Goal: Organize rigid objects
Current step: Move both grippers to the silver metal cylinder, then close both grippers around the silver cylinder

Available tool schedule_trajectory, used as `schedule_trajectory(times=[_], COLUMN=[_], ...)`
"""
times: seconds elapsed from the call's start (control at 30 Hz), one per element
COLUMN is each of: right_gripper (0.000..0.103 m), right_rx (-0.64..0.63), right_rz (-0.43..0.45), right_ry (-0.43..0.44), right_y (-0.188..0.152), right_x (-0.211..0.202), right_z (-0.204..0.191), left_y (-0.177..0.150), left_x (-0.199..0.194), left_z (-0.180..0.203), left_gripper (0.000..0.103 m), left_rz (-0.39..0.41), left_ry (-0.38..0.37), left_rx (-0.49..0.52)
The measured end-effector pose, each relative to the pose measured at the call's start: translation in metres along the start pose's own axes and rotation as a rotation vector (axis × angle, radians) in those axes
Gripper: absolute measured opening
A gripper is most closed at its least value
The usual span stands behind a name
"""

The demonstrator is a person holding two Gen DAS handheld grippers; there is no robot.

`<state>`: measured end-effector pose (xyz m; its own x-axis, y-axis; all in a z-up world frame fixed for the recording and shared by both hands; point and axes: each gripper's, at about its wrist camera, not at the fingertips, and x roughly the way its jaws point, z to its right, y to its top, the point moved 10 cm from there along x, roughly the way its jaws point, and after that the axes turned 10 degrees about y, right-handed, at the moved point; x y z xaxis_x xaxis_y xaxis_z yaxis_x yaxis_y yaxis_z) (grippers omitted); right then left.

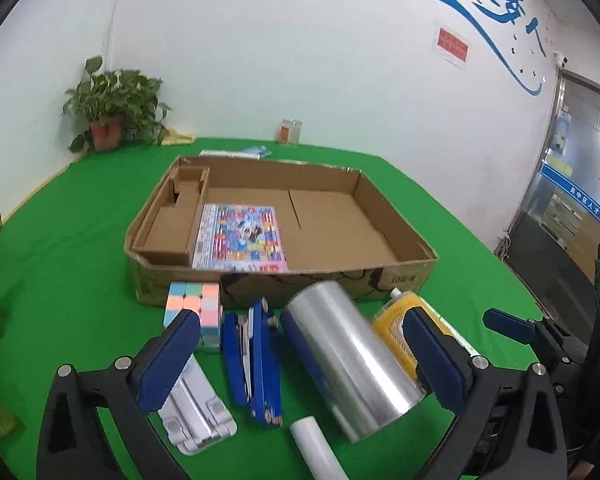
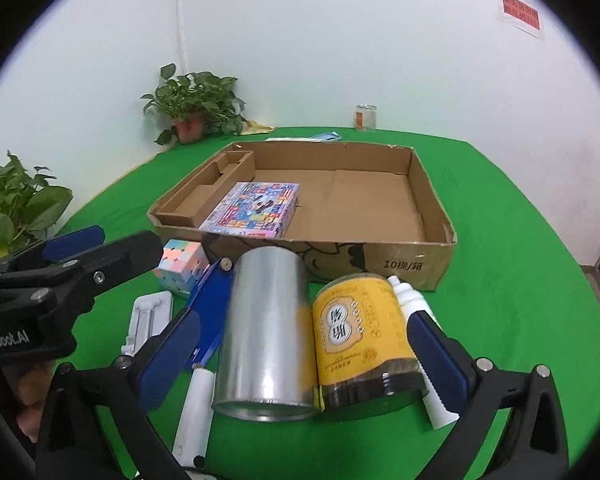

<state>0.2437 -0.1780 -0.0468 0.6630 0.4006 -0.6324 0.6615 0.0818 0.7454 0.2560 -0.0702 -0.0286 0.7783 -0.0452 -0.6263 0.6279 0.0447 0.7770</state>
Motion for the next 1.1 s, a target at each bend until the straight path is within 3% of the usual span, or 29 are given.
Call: schedule_trajectory(times=[0.2,0.3,0.43,0.6,0.77,0.87,1.03,1.1], right_gripper=[0.103,0.103,0.103,0.102,0.098,0.098,0.098,0.098], right_rx=[-0.007,0.044,0.127,0.14,0.173,0.161,0.094,0.1], right_rz=[0.052,0.023,-0.045,-0.091,-0.163,-0.169,-0.146,-0.157], right_ry=[0.146,0.207,0.248,0.237,0.233,0.25,0.299,0.301], right_y=[-0.017,-0.033,-0.053,-0.068,-0.079,-0.074,-0.057,-0.056], right_x=[-0.02,-0.02,-0.013,-0.014,-0.006,-0.003,0.004,0.012], right_z=[-0.017,-0.019,-0.012,-0.005,-0.002,-0.007,-0.027,-0.028], left_y=[-0.021,-0.042,-0.067,-0.082,-0.072,-0.064,-0.068,-0.075], left_x=[0.003,0.009,0.017,0.018,0.027,0.041,0.075,0.091], left_z=[-0.004,0.004,0.006,0.015,0.039,0.053,0.057,0.058], left_gripper=[0.102,0.102,0.102,0.099,0.099,0.099,0.096,0.094], left_rz=[-0.094,-0.176,-0.265,-0.313,-0.341,-0.384,-0.489,-0.547], left_ry=[-0.044,-0.157,-0.215,-0.26,-0.366,-0.385,-0.319,-0.325], left_rx=[-0.037,-0.062,-0.09,-0.058,-0.072,-0.055,-0.06,-0.074])
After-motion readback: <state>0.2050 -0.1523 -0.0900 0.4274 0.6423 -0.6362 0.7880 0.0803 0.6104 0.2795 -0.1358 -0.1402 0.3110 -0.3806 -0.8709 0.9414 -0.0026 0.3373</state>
